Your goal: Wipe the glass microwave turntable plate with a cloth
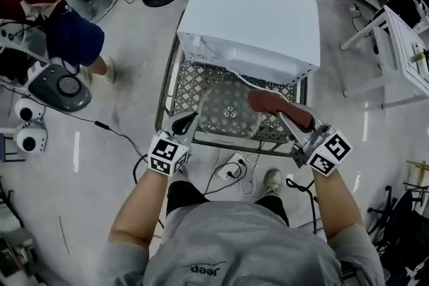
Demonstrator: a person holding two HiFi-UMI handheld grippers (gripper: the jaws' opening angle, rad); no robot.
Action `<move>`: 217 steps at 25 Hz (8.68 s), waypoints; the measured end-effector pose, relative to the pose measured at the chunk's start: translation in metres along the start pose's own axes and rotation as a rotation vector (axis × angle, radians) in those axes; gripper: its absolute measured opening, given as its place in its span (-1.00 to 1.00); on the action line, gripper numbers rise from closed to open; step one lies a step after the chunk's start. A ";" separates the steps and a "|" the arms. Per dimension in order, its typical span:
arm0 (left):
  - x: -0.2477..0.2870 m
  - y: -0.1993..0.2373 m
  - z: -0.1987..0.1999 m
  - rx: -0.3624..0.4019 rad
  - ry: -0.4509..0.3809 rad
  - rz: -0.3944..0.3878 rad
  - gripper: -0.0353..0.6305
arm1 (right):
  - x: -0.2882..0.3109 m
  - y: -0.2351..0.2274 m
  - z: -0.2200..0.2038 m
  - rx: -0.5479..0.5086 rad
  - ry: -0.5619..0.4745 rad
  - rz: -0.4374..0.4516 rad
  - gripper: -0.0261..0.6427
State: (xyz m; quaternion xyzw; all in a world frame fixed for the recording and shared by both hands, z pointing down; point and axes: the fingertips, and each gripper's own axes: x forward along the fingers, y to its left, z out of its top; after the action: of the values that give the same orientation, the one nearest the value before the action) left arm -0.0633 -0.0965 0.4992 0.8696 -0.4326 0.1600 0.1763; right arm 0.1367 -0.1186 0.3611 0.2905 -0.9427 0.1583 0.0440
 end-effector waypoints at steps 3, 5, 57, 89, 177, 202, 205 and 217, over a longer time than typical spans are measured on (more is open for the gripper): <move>0.021 0.009 -0.026 0.065 0.063 -0.003 -0.90 | 0.016 -0.016 -0.026 0.015 -0.008 -0.007 -0.61; 0.032 0.014 -0.040 0.105 0.093 -0.021 -0.90 | 0.027 -0.022 -0.045 0.041 -0.011 -0.025 -0.61; 0.093 0.048 -0.132 0.266 0.279 -0.029 -0.89 | 0.209 -0.087 -0.244 -0.499 0.584 -0.216 -0.62; 0.094 0.047 -0.131 0.256 0.273 -0.034 -0.90 | 0.217 -0.014 -0.224 -0.394 0.426 0.028 -0.62; 0.090 0.033 -0.140 0.355 0.276 -0.148 -0.90 | 0.116 0.032 -0.258 -0.434 0.649 0.284 -0.62; 0.088 0.034 -0.139 0.352 0.275 -0.150 -0.90 | 0.044 -0.007 -0.304 -0.535 0.936 0.253 -0.62; 0.088 0.034 -0.139 0.353 0.272 -0.151 -0.90 | 0.020 -0.023 -0.300 -0.539 0.976 0.222 -0.62; 0.087 0.033 -0.138 0.354 0.279 -0.149 -0.90 | 0.042 0.002 -0.275 -0.527 0.852 0.241 -0.62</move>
State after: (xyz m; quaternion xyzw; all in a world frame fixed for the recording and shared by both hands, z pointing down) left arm -0.0574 -0.1146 0.6651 0.8859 -0.3039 0.3386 0.0908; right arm 0.0986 -0.0500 0.6276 0.0687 -0.8757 0.0237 0.4774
